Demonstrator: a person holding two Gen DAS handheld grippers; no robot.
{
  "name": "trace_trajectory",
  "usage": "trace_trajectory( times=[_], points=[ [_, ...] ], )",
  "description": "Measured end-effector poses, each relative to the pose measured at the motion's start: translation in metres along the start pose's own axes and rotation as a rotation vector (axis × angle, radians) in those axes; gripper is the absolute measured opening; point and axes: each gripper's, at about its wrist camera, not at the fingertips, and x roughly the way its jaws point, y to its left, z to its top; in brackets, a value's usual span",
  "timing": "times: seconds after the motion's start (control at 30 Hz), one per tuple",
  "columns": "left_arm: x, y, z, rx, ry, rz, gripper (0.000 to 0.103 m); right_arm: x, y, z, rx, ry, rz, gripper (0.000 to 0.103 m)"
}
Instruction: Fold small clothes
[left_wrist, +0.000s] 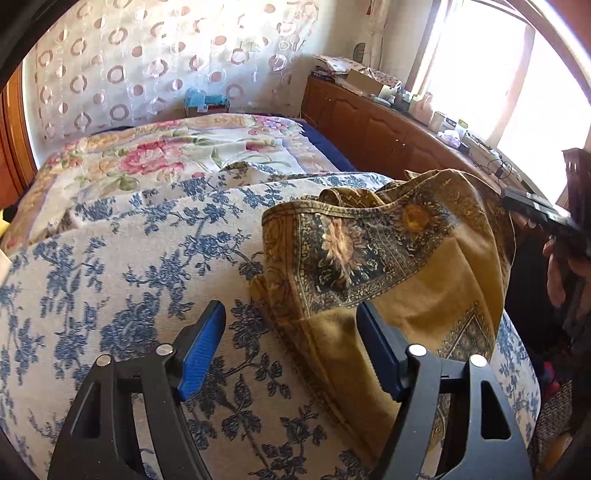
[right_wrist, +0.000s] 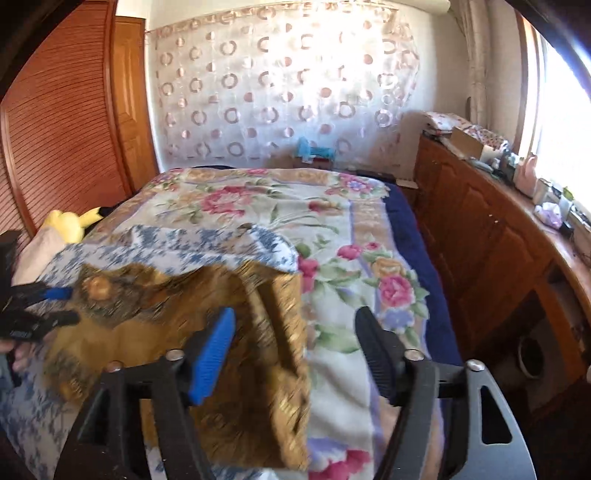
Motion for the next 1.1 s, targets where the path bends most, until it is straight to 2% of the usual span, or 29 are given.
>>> trace_trajectory(
  times=[0.07,0.13,0.2,0.4,0.47,0.5,0.53,0.6,0.63,0.67,0.73,0.87,1.0,1.1],
  points=[
    [0.003,0.001,0.000,-0.015,0.011,-0.017,0.066,0.008,-0.008,-0.010,0.026,0.043,0.047,0.081],
    [0.007,0.001,0.001,-0.031,0.023,-0.036,0.053,0.026,-0.012,-0.016,0.033,0.089,0.051,0.082],
    [0.009,0.004,0.000,-0.055,0.033,-0.059,0.048,0.043,-0.015,-0.023,0.050,0.131,0.072,0.082],
    [0.011,0.002,0.001,-0.066,0.042,-0.063,0.047,0.069,-0.022,-0.027,0.079,0.209,0.153,0.081],
    [0.012,-0.001,0.001,-0.063,0.043,-0.067,0.047,0.069,-0.021,-0.026,0.075,0.229,0.184,0.071],
    [0.013,-0.002,0.001,-0.062,0.043,-0.070,0.039,0.069,-0.023,-0.024,0.071,0.236,0.183,0.070],
    [0.013,-0.003,0.001,-0.064,0.047,-0.080,0.018,0.069,-0.025,-0.024,0.066,0.238,0.179,0.068],
    [0.013,-0.003,0.001,-0.070,0.053,-0.112,0.010,0.057,-0.029,-0.019,0.057,0.231,0.176,0.061],
    [0.011,-0.003,0.003,-0.066,0.048,-0.115,0.009,0.057,-0.029,-0.016,0.050,0.225,0.186,0.049],
    [0.007,-0.003,0.003,-0.066,0.038,-0.129,0.009,0.054,-0.030,-0.014,0.043,0.222,0.210,0.032],
    [-0.009,-0.002,0.004,-0.087,-0.001,-0.180,0.009,0.044,-0.023,-0.012,0.013,0.204,0.203,0.015],
    [-0.045,-0.013,0.006,-0.052,-0.067,-0.224,0.008,0.020,-0.004,-0.009,-0.055,0.129,0.166,0.010],
    [-0.096,-0.013,0.006,-0.034,-0.160,-0.249,0.008,-0.006,0.017,0.006,-0.100,0.058,0.178,0.009],
    [-0.144,0.003,-0.003,-0.046,-0.242,-0.241,0.008,-0.017,0.040,0.022,-0.136,0.018,0.217,0.010]
  ],
)
